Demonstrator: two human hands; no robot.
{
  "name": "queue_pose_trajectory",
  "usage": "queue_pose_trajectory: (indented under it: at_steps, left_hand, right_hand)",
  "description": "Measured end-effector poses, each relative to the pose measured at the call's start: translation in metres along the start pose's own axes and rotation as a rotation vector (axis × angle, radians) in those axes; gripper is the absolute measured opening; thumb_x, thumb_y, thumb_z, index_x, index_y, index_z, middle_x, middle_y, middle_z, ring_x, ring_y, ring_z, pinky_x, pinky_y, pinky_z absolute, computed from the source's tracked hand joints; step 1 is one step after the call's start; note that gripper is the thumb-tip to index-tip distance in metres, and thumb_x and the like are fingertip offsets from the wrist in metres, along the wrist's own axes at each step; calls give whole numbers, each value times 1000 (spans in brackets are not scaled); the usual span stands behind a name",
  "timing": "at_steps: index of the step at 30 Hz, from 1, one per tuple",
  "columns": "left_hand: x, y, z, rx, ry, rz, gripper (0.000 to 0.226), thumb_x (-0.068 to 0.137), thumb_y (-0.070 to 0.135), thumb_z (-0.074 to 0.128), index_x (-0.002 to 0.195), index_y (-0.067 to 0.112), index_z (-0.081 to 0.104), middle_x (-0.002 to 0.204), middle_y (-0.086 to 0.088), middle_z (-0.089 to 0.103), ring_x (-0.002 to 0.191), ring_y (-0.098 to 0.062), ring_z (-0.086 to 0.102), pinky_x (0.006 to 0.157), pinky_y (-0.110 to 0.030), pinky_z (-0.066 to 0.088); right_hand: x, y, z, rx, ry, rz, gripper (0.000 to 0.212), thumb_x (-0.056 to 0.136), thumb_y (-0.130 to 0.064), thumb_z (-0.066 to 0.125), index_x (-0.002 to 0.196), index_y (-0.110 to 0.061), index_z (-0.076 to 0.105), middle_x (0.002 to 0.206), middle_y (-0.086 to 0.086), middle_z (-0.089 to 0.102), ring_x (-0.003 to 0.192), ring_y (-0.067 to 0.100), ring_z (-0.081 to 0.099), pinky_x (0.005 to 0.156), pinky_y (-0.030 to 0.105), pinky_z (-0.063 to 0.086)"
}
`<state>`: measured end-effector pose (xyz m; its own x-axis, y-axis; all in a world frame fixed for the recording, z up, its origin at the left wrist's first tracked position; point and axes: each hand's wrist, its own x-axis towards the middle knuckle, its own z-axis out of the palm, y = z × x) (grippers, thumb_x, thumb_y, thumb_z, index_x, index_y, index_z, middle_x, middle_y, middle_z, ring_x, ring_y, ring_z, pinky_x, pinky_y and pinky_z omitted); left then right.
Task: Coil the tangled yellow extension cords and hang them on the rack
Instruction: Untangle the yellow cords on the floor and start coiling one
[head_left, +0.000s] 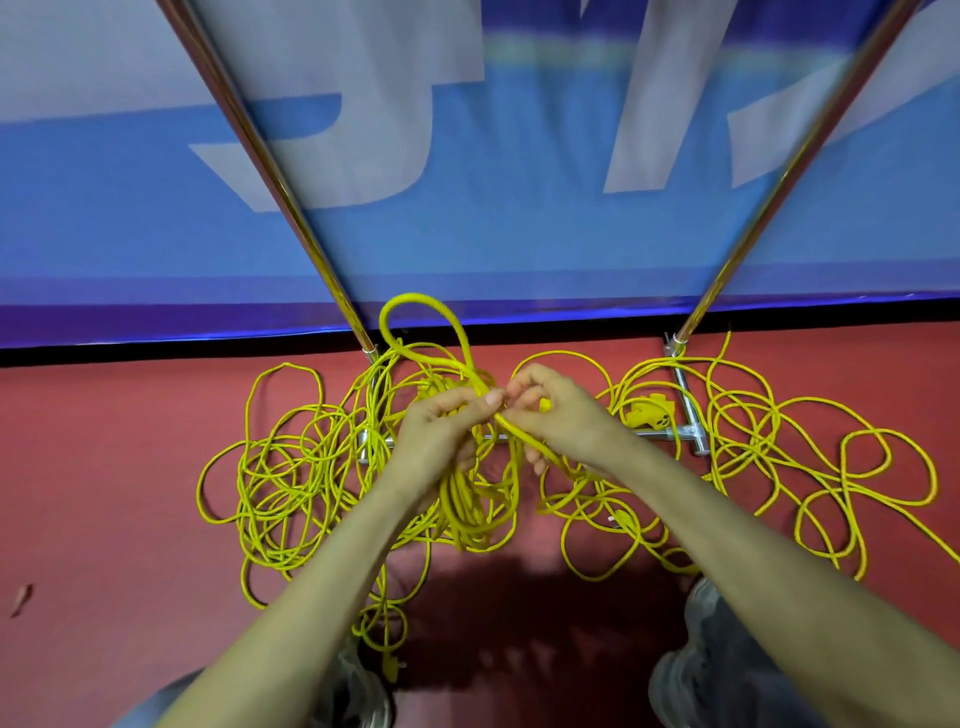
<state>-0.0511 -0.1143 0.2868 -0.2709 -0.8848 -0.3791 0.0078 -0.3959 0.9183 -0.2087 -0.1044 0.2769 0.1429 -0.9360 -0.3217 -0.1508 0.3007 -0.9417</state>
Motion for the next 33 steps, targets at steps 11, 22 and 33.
queue_pose_trajectory:
  at_steps: [11, 22, 33]
  left_hand:
    - [2, 7, -10, 77, 37, 12, 24, 75, 32, 73, 73, 10, 64, 52, -4, 37, 34, -10, 27, 37, -17, 24]
    - [4, 20, -43, -382, -254, 45, 41, 56, 27, 88, 56, 10, 50, 68, -7, 50, 29, -3, 30, 32, -13, 29]
    - [-1, 17, -28, -217, -265, -70, 66, 64, 22, 56, 128, 5, 58, 67, -8, 52, 31, -7, 41, 34, -16, 33]
  right_hand:
    - [8, 1, -31, -97, 157, 5, 12, 93, -15, 57, 82, -20, 55, 74, -1, 56, 50, 4, 49, 46, 28, 53]
    - [25, 74, -91, -132, 471, 270, 14, 96, -14, 51, 85, -9, 57, 65, 8, 54, 44, 20, 43, 44, 25, 37]
    - [30, 81, -43, -439, 248, 274, 20, 96, -16, 46, 85, -17, 62, 68, 0, 60, 42, 1, 46, 44, 16, 31]
